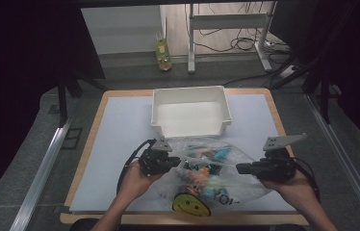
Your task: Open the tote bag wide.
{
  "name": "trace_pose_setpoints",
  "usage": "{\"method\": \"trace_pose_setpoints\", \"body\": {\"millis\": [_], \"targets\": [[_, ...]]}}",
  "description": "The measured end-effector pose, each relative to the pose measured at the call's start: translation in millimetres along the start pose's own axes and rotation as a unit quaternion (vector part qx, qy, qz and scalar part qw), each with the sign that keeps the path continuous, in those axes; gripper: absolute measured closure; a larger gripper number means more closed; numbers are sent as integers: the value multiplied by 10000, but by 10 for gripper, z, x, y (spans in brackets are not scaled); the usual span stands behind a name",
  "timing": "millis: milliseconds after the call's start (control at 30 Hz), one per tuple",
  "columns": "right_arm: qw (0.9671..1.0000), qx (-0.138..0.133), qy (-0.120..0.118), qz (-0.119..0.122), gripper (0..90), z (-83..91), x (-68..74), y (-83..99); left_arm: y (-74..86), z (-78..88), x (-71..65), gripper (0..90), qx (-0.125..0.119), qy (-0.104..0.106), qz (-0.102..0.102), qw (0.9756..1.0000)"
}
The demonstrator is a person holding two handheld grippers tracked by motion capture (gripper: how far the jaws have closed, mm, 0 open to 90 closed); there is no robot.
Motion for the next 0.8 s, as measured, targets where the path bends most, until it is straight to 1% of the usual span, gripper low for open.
{"method": "trace_pose_setpoints", "body": {"millis": [100, 167, 267, 333, 367, 400, 433, 467, 500, 533, 567, 667, 733, 800], "targets": [[9996, 241, 106, 140, 889, -163, -27, 117, 30, -119, -13, 846, 194, -23, -95, 9998], [9990, 388, 170, 158, 890, -262, -71, 209, 44, -190, 9, 846, 293, -83, -115, 9995], [9970, 602, 389, 288, 889, -399, -164, 336, 59, -295, 93, 846, 465, -201, -140, 9986], [9961, 667, 494, 286, 890, -476, -236, 397, 58, -360, 166, 843, 513, -374, -113, 9979], [9949, 714, 629, 345, 890, -546, -308, 437, 52, -388, 203, 843, 525, -440, -71, 9976], [9949, 714, 629, 345, 890, -546, -308, 437, 41, -412, 242, 843, 521, -518, -21, 9973], [9942, 720, 709, 365, 890, -577, -343, 445, 26, -437, 287, 842, 508, -625, 49, 9967], [9938, 700, 783, 367, 890, -608, -385, 442, 16, -451, 311, 842, 509, -669, 90, 9964], [9934, 668, 848, 375, 891, -625, -410, 434, 4, -464, 337, 843, 518, -736, 91, 9959], [9927, 644, 934, 399, 891, -639, -437, 423, -18, -478, 381, 843, 537, -859, 53, 9948], [9911, 625, 1093, 438, 891, -652, -485, 401, -35, -491, 406, 844, 537, -919, 65, 9943], [9887, 514, 1344, 421, 892, -661, -599, 344, -89, -530, 472, 846, 627, -1181, -56, 9910], [9858, 471, 1546, 448, 892, -661, -660, 312, -126, -569, 506, 848, 668, -1307, -148, 9891], [9836, 425, 1683, 489, 893, -664, -722, 287, -156, -613, 540, 855, 702, -1387, -245, 9875]]}}
Point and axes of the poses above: each handheld gripper's, and its own axes: z roughly backward along the jaws, y roughly out of its underside, x roughly to its left, the point moved 4 cm from there along -z, roughly forward along the jaws, and after that the axes turned 15 degrees about -x, right-handed, at the moved point
